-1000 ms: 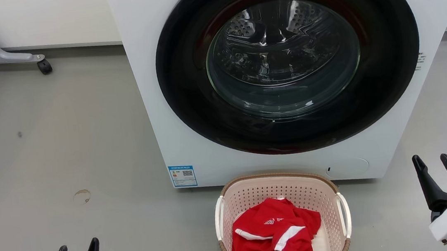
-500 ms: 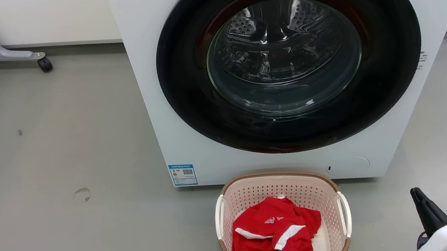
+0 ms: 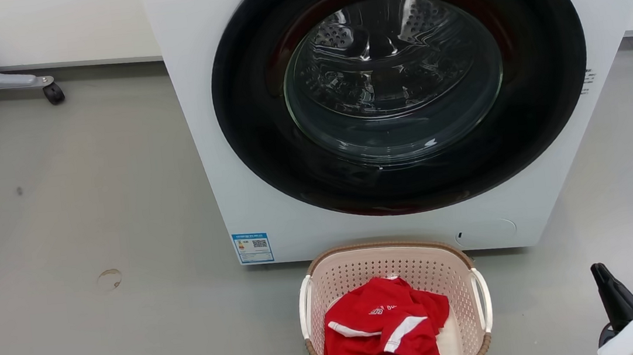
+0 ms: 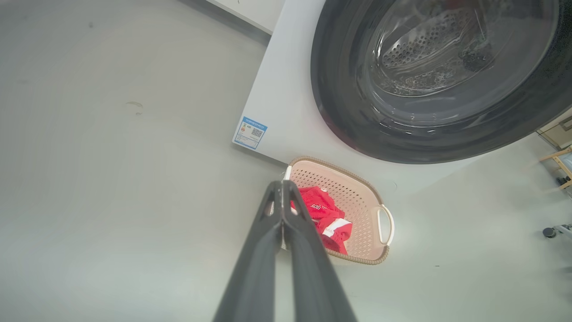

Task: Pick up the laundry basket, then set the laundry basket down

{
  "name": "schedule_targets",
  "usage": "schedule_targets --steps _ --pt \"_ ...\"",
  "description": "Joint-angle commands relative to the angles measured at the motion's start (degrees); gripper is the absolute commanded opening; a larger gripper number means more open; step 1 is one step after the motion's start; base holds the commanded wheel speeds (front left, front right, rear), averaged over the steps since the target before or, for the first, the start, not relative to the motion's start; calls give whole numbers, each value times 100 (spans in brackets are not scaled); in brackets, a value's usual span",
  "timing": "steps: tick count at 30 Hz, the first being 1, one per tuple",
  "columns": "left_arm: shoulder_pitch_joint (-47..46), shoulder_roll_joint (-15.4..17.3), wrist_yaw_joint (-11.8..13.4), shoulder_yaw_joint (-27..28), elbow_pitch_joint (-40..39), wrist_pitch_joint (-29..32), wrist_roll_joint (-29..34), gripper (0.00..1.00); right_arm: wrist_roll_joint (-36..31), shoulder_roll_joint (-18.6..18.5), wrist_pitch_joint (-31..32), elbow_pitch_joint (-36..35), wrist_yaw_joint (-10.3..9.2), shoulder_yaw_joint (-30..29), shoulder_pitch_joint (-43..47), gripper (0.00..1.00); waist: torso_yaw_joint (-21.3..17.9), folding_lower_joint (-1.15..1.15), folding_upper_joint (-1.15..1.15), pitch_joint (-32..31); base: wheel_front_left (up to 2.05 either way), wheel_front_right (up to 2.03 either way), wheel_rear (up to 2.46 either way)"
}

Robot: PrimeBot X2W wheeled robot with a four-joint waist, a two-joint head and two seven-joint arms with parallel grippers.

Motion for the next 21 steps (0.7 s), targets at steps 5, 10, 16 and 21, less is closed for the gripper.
schedule_targets --steps 5,10,16,21 --pt "-248 -4 -196 334 18 27 -201 0 313 -149 59 -143 -5 -112 -300 0 -34 -2 0 8 0 0 0" --pt "-271 -146 -330 497 109 66 -328 0 546 -149 96 -146 -5 -161 -330 0 -67 -2 0 16 0 0 0" --pt "-298 -321 -490 699 220 118 -474 0 826 -149 141 -150 -6 -219 -365 0 -106 -2 0 26 0 0 0" --pt "-321 -471 -624 872 315 166 -591 0 1059 -149 178 -154 -7 -268 -395 0 -139 -2 0 33 0 0 0"
